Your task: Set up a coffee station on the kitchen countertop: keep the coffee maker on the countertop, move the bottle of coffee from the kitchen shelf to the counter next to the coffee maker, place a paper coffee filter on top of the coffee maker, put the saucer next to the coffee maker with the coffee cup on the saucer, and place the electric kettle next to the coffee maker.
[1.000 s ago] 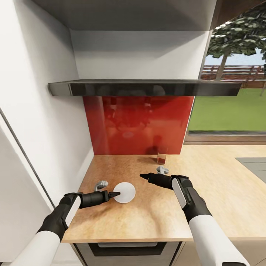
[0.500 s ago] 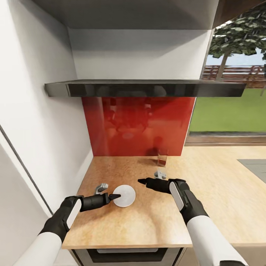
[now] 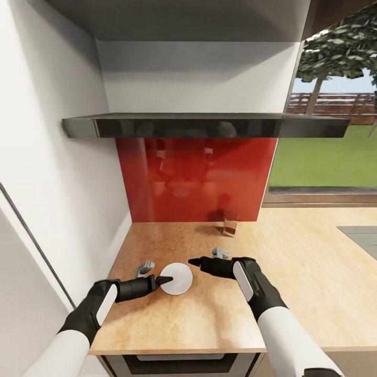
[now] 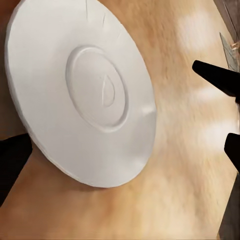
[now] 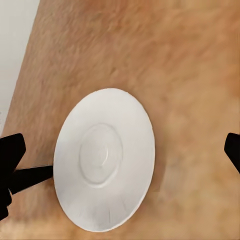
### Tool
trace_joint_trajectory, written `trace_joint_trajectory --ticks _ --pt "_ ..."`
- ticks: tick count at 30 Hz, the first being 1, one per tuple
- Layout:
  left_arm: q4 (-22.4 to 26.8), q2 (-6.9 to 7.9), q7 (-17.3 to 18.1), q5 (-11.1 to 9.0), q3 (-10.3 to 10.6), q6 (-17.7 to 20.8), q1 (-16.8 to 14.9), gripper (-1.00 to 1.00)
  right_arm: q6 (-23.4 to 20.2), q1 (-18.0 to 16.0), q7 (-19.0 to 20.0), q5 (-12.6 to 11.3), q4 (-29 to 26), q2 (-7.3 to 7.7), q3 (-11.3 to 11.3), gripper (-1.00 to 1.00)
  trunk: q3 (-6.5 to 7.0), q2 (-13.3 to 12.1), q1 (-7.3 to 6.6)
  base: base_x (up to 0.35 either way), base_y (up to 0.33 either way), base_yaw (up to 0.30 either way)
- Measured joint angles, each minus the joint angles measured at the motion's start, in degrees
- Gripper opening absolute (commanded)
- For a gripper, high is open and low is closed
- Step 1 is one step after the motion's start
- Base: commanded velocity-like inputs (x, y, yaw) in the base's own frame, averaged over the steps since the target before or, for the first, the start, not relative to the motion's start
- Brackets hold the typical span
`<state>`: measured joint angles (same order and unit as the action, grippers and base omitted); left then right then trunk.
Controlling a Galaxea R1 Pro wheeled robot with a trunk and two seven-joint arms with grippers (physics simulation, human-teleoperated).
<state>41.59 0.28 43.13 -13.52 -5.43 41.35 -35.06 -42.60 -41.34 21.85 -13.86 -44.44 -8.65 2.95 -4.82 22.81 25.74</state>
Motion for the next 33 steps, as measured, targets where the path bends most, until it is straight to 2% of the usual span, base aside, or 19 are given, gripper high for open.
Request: trace_joint_trajectory --ticks 4,11,18,33 --pt "-1.6 -0.01 0.0 -0.3 -0.1 0.0 0.0 1.00 0.0 0.0 0.0 0.0 0.7 -0.26 0.0 1.00 0.00 0.0 0.00 0.000 0.000 0.000" --pt "-2.1 -0.06 -0.2 0.6 0.1 0.3 0.0 1.00 0.0 0.0 0.0 0.0 1.0 -0.33 0.0 1.00 -0.01 0.0 0.00 0.083 0.000 0.000" --pt "-5.0 -0.08 -0.1 0.0 0.0 0.0 0.0 1.00 0.0 0.0 0.1 0.0 1.9 -0.33 0.0 1.00 0.00 0.0 0.00 0.010 0.000 0.000" --pt "-4.8 -0.34 -0.1 0.3 0.1 0.0 0.1 1.00 0.0 0.0 0.1 -0.1 3.3 -1.28 0.0 1.00 0.00 0.0 -0.01 0.000 0.000 0.000"
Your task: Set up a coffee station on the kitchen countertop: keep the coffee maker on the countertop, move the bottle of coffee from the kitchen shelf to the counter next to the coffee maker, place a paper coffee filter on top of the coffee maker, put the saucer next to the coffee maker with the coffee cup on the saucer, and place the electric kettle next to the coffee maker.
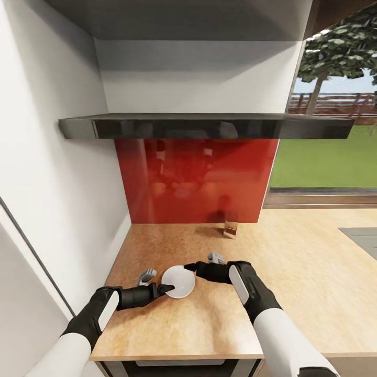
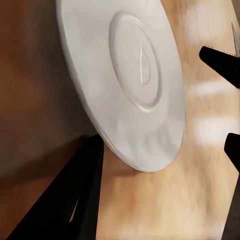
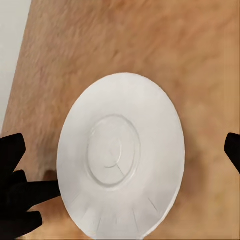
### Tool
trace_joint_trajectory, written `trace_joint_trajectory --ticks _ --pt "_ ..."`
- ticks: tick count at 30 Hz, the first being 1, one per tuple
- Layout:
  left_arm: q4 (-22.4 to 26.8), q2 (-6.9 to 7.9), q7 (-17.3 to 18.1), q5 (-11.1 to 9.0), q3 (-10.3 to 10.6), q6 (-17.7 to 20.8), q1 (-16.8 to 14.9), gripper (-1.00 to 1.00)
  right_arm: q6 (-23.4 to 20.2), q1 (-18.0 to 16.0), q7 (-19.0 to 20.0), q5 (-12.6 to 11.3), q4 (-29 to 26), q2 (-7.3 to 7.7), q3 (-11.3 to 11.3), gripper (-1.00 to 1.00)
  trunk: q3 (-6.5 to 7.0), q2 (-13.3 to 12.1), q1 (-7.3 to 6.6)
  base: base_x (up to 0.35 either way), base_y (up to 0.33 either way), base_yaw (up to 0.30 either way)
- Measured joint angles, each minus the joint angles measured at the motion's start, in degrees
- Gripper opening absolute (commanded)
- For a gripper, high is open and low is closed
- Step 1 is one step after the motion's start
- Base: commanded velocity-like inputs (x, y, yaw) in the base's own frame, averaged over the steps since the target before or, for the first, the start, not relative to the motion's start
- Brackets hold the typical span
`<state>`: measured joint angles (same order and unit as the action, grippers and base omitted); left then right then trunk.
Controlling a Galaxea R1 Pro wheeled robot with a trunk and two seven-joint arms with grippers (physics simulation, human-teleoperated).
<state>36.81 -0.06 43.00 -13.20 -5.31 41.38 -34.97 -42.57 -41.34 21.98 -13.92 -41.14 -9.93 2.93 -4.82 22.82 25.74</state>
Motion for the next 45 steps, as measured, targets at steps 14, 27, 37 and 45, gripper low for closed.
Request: trace_joint_trajectory --ticks 14,27,37,45 --pt "0.0 -0.01 0.0 -0.1 0.0 0.0 0.0 1.00 0.1 0.0 0.1 0.0 0.9 0.00 0.1 1.00 0.00 0.0 0.00 0.000 0.000 0.000" --pt "0.0 -0.08 0.0 -0.1 0.1 0.0 0.0 1.00 5.2 0.0 5.5 0.2 3.6 0.00 0.2 1.00 0.00 0.0 0.00 0.000 0.000 0.000" --pt "-0.3 -1.15 -0.1 -0.2 0.2 0.0 0.0 1.00 7.8 0.0 5.6 0.2 6.5 0.00 0.5 1.00 0.00 0.0 0.00 0.000 0.000 0.000" --pt "-0.5 -1.72 -0.2 -0.1 0.2 0.1 0.0 1.00 8.0 0.0 5.6 0.2 6.6 0.00 0.6 1.00 0.00 0.0 0.00 0.000 0.000 0.000"
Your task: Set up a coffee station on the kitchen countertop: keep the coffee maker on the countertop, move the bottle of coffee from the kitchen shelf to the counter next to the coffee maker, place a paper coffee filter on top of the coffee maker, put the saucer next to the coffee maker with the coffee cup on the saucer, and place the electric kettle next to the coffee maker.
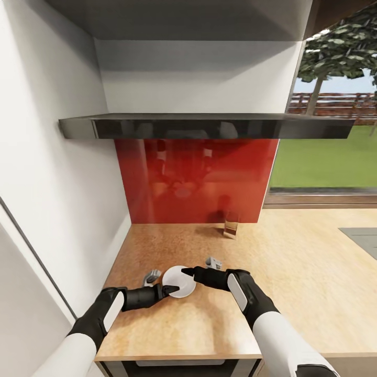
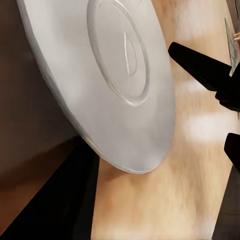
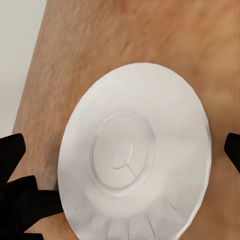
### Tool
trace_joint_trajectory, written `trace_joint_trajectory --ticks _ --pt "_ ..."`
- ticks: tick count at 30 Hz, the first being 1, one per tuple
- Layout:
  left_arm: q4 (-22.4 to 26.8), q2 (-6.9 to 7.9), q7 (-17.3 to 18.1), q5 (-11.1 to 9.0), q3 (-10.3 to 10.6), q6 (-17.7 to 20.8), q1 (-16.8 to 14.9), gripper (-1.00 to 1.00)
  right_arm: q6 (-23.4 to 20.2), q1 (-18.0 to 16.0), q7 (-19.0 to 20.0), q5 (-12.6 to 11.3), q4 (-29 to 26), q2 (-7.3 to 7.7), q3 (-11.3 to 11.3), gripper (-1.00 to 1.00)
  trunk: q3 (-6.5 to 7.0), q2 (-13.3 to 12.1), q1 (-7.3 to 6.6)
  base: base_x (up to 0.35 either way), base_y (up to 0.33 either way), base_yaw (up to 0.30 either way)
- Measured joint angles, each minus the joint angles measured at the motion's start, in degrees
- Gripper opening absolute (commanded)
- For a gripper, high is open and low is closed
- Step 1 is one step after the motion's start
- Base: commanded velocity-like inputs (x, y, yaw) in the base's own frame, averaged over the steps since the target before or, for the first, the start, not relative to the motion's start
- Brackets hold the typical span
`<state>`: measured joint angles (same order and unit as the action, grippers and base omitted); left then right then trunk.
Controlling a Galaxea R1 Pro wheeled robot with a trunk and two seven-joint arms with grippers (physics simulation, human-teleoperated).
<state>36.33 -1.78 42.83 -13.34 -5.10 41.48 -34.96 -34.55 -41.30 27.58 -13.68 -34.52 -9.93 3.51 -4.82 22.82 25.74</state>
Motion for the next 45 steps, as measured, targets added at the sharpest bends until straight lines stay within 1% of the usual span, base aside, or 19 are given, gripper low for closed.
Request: trace_joint_trajectory --ticks 9,13,14,23,27,30,32,43,45 --pt "-0.1 -0.08 0.0 -0.1 0.0 0.3 0.0 1.00 0.0 0.0 0.0 0.0 0.0 0.00 0.0 1.00 0.00 0.0 -0.01 0.017 0.000 0.000" --pt "-0.4 -0.13 -0.2 -1.7 0.0 2.1 0.0 1.00 0.0 0.0 0.0 0.0 0.0 0.00 0.0 1.00 0.00 0.0 -0.04 0.176 0.000 0.000" --pt "-0.5 -0.12 -0.1 -1.8 0.0 2.2 0.0 1.00 0.0 0.0 0.0 0.0 0.0 0.00 0.0 1.00 0.00 0.0 -0.03 0.155 0.000 0.000" --pt "-0.4 -0.12 -0.2 -1.4 -0.1 1.9 0.0 1.00 0.0 0.0 0.0 0.0 0.1 0.00 0.0 1.00 0.00 0.0 -0.01 0.035 0.000 0.000" --pt "-0.3 -0.14 -0.2 -1.3 -0.1 1.8 0.0 1.00 0.0 0.0 0.0 0.0 1.1 0.00 0.0 1.00 0.00 0.0 -0.01 0.002 0.000 0.000" --pt "-0.4 -0.17 -0.2 -1.0 -0.1 1.5 0.0 1.00 0.3 0.0 0.2 -0.8 2.1 0.00 0.1 1.00 0.02 0.0 -0.02 0.000 0.000 0.000" --pt "-0.3 -0.18 -0.2 -0.9 0.0 1.4 0.0 1.00 0.4 0.0 0.2 -0.9 2.5 0.00 0.1 1.00 0.02 0.0 -0.02 0.000 0.000 0.000" --pt "-0.3 -0.21 -0.1 -0.7 0.0 1.0 0.0 1.00 0.4 0.0 0.2 -0.9 2.9 0.00 0.1 1.00 0.01 0.0 -0.01 0.000 0.000 0.000" --pt "-0.3 -0.59 0.0 -0.2 -0.1 0.2 0.0 1.00 0.4 0.0 0.2 -0.8 2.9 0.00 0.1 1.00 0.01 0.0 -0.01 0.000 0.000 0.000"
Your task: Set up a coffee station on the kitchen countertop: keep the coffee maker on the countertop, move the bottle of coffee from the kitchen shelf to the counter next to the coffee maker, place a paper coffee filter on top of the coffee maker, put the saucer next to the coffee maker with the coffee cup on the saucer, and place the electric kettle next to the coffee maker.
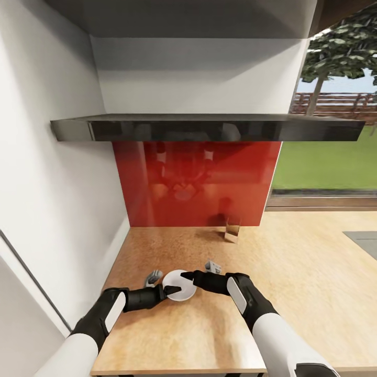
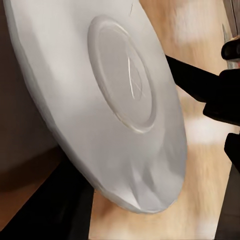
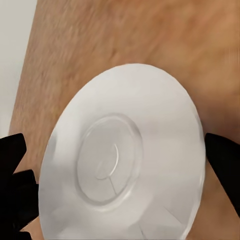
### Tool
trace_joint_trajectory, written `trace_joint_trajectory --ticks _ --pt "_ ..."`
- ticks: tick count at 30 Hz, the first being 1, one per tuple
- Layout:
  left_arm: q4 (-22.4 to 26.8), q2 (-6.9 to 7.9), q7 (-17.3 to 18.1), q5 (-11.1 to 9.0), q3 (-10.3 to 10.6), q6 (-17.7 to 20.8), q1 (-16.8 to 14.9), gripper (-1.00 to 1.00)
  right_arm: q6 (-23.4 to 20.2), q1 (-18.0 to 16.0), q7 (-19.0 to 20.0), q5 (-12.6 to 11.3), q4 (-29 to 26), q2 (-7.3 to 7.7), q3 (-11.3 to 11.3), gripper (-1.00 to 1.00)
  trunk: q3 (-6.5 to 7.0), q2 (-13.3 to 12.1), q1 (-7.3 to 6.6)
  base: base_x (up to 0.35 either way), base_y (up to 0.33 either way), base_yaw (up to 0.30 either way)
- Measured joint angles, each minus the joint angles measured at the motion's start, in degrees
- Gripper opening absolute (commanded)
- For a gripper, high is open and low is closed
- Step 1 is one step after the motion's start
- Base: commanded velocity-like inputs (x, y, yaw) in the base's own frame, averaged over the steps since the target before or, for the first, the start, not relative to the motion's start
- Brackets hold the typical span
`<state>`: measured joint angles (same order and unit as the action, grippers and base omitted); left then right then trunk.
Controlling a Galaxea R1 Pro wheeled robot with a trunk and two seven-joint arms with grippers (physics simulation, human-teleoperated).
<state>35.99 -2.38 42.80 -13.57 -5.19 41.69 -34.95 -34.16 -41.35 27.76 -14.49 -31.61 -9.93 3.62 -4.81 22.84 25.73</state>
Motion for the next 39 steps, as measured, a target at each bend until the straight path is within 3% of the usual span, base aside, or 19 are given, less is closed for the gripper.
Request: trace_joint_trajectory --ticks 9,26,33,37,38,39 --pt "-0.3 -0.90 0.0 0.2 -0.1 -0.1 0.0 1.00 0.0 0.0 0.0 0.0 0.0 0.00 0.0 1.00 0.00 0.0 0.00 0.000 0.000 0.000" --pt "-0.6 -0.79 0.1 -0.7 -0.4 0.0 0.0 1.00 -0.1 0.0 0.0 -0.1 0.0 0.00 0.0 1.00 0.00 0.0 0.01 0.000 0.000 0.000" --pt "-1.5 -0.88 0.2 -2.0 -3.4 1.0 0.0 1.00 -0.1 0.0 0.0 -0.1 0.0 0.00 0.0 1.00 0.00 0.0 0.00 0.000 0.000 0.000" --pt "-1.5 -0.87 0.1 -1.9 -4.0 0.8 0.0 1.00 -0.1 0.0 0.0 0.0 0.0 0.00 0.0 1.00 0.01 0.0 0.00 0.000 0.000 0.000" --pt "-1.5 -0.89 0.0 -1.8 -4.1 0.8 0.0 -1.00 -0.1 0.0 0.0 0.0 0.0 0.00 0.0 1.00 0.01 0.0 0.00 0.000 0.000 0.000" --pt "-1.4 -0.89 -0.3 -1.9 -4.2 0.8 0.0 -1.00 -0.1 0.0 0.0 0.0 0.0 0.00 0.0 1.00 0.00 0.0 0.00 0.000 0.000 0.000"
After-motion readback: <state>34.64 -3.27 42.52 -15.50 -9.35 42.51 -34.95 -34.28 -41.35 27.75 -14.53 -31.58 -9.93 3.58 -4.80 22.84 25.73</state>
